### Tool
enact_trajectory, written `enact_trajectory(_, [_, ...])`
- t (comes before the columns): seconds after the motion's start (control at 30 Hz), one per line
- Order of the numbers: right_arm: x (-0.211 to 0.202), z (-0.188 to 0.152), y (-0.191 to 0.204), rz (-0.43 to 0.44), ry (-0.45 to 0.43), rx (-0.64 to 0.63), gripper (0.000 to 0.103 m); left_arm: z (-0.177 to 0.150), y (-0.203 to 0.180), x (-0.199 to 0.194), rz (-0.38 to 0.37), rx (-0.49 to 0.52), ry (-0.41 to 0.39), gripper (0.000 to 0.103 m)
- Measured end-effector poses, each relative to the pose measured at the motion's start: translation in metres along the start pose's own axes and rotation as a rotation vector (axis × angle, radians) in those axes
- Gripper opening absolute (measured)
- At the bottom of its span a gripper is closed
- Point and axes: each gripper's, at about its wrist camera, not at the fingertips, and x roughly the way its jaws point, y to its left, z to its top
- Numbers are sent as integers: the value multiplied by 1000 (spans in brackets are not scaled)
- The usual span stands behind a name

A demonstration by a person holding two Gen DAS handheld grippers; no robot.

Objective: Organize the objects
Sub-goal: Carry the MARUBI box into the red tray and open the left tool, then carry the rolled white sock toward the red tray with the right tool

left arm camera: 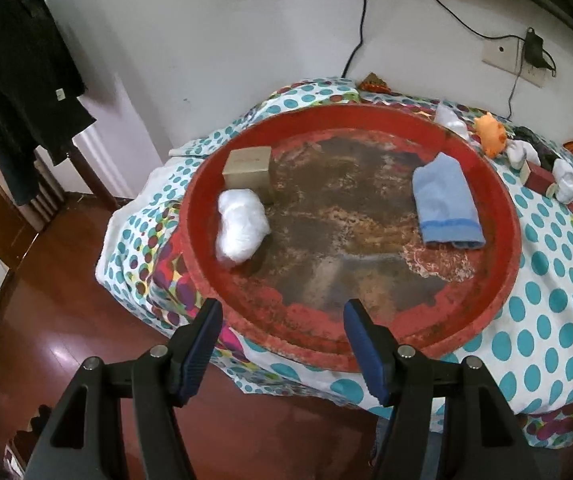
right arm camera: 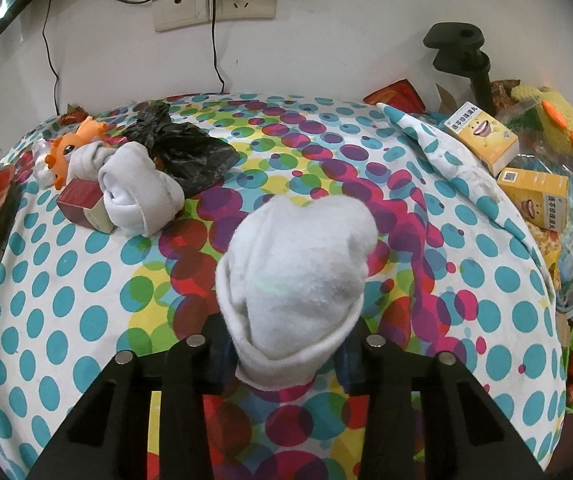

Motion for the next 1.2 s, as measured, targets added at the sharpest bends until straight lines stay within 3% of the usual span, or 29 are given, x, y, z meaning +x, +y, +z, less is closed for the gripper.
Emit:
enact_trajectory(0.17, [-11, -5, 5, 33, -3, 10, 31, -2, -3, -1, -44, 4, -4, 65])
enact_trajectory(0.5, [-43, -5, 48, 122, -33, -44, 31, -3, -2, 4, -31, 2, 10, 65])
enact_trajectory(1.2, [-102, 0, 224, 392, -43, -299, 32, 0, 20, 6, -41, -56, 22, 65])
